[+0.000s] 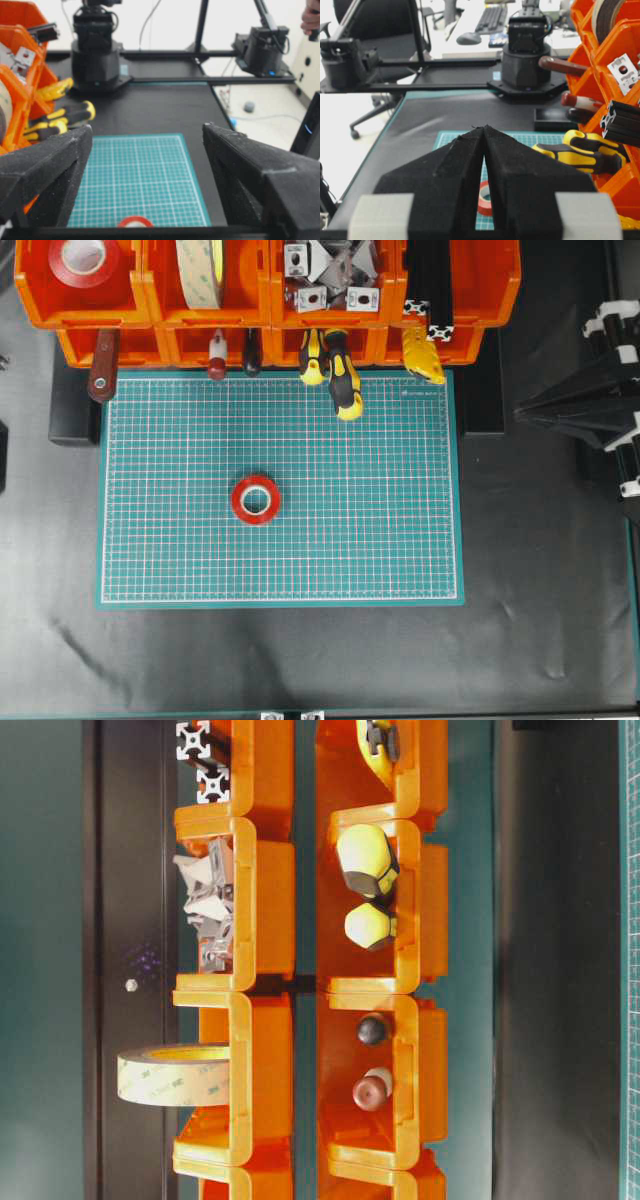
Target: Pick vinyl tape from container rack with left arm.
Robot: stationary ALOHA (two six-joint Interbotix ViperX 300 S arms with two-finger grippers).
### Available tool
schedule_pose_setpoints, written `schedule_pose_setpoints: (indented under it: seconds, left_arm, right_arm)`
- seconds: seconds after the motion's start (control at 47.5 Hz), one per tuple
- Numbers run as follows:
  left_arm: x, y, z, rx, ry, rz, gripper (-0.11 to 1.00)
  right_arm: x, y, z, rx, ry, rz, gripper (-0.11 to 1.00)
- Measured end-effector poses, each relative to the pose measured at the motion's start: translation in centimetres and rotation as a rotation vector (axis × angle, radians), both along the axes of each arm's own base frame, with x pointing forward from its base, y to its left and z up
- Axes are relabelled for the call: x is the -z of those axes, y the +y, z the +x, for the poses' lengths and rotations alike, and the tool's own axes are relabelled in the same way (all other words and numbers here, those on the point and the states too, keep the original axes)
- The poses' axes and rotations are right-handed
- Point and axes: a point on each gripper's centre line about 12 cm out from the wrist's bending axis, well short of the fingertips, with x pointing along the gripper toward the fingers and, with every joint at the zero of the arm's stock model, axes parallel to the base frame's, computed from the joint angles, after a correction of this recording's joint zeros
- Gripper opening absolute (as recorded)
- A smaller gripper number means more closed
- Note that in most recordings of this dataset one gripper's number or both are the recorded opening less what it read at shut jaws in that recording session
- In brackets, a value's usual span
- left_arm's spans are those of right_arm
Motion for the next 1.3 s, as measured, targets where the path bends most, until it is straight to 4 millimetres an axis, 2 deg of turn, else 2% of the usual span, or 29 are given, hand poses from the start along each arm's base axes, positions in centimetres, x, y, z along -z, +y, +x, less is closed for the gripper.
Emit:
schedule_pose_setpoints:
  seconds: [1.305]
  left_arm:
    - [1.2, 0.0, 0.1, -0.003, 0.031, -0.011, 0.86]
  right_arm:
    - [-0.3, 0.0, 0.0, 0.000, -0.025, -0.003, 0.01]
